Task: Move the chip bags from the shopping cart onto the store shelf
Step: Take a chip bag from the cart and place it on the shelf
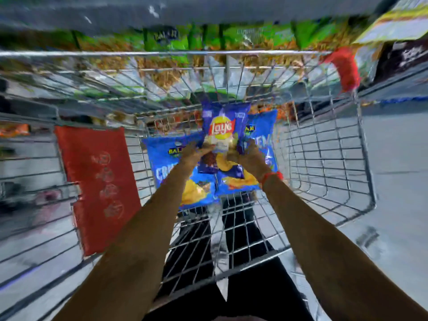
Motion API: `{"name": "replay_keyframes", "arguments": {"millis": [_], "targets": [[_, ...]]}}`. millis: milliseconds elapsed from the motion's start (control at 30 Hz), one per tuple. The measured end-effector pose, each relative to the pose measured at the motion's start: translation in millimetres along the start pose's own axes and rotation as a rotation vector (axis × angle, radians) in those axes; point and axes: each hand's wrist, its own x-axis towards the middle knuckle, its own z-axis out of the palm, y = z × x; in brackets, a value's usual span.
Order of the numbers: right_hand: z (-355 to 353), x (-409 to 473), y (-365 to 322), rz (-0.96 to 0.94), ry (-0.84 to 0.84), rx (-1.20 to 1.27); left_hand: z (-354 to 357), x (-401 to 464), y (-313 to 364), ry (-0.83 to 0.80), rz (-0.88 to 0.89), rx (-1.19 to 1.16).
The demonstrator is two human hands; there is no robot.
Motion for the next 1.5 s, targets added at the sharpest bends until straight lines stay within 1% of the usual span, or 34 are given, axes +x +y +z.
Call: {"name": "replay_keyframes", "arguments": {"millis": [67, 133, 167, 267, 333, 400, 467, 600, 700, 800, 900, 967, 1167, 1267, 1367, 1500], "targets": [[2.8, 4.3, -1.1, 0.009, -0.028, 0.088, -0.7, 1.3, -1.4, -0.034, -0.008, 0.038], [3.4, 7.5, 2.3, 0.020, -0.037, 0.081, 1.0, -1.2, -8.7, -0.008, -0.011, 0.053], [3.3, 5.4, 4.2, 0.029, -0.051, 0.066, 2.1, -4.2, -11.5, 0.008, 0.003, 0.058], [-2.4, -7.9, 6.6, 0.009, -0.082, 0.142, -0.9, -23.4, -11.3, 0.021, 0.088, 0.064], [-6.8, -24.0, 3.7, -0.033, -0.059, 0.186, -5.2, -45.6, -9.1, 0.014, 0.129, 0.023], [-11.2, -42.0, -3.8, -0.130, -0.046, 0.215, -10.9, -67.8, -3.7, 0.018, 0.171, -0.025], [-14.7, -62.3, -18.6, -0.208, -0.037, 0.228, -19.4, -89.1, 6.3, 0.058, 0.229, -0.056], [-25.6, -105.1, -69.9, -0.371, -0.027, 0.232, -44.0, -133.1, 43.1, 0.100, 0.396, -0.117], [-40.6, -141.3, -116.7, -0.484, -0.024, 0.252, -63.0, -165.2, 82.3, 0.187, 0.543, -0.088], [-59.2, -176.4, -163.1, -0.651, 0.002, 0.235, -79.6, -201.1, 124.0, 0.281, 0.696, -0.075], [-75.3, -216.1, -209.3, -0.812, 0.058, 0.195, -94.6, -242.8, 167.7, 0.289, 0.870, -0.096], [-85.2, -243.4, -239.1, -0.897, 0.086, 0.221, -106.1, -269.4, 196.7, 0.306, 0.984, -0.079], [-107.9, -320.2, -330.0, -1.162, 0.145, 0.294, -145.0, -346.8, 279.9, 0.372, 1.272, -0.162], [-116.3, -351.0, -371.8, -1.284, 0.154, 0.313, -164.7, -382.1, 315.7, 0.406, 1.393, -0.167], [-121.3, -376.7, -409.0, -1.353, 0.123, 0.363, -185.1, -410.3, 348.7, 0.451, 1.486, -0.131], [-121.9, -396.0, -462.3, -1.400, 0.081, 0.426, -211.7, -433.1, 391.2, 0.493, 1.530, -0.100]]}}
